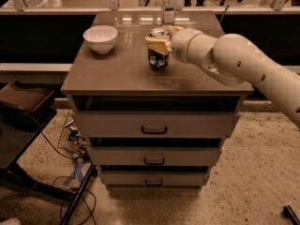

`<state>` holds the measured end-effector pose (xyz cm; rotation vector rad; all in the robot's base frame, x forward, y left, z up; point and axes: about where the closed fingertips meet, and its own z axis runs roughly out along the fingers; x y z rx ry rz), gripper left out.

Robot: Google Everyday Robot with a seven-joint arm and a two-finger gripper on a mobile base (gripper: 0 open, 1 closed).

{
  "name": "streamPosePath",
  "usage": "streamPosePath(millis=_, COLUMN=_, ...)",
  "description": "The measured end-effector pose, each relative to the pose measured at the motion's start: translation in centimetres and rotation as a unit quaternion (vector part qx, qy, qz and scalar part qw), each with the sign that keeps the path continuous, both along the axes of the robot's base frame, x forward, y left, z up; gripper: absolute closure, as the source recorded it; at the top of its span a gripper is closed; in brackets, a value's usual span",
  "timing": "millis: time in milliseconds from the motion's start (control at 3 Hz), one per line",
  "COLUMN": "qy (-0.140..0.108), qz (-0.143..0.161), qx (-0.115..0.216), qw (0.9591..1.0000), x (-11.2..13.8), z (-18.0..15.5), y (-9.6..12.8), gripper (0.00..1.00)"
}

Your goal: Pick pepsi can from white bowl and place on counter

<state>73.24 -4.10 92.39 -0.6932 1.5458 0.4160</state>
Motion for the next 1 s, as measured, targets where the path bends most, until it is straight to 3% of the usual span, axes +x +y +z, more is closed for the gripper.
streamPosePath(millis=1000, qy=0.0, qz=0.005, qx=0.001, qw=1.0, x=-0.04, z=-0.01, y=0.72, gripper=0.16)
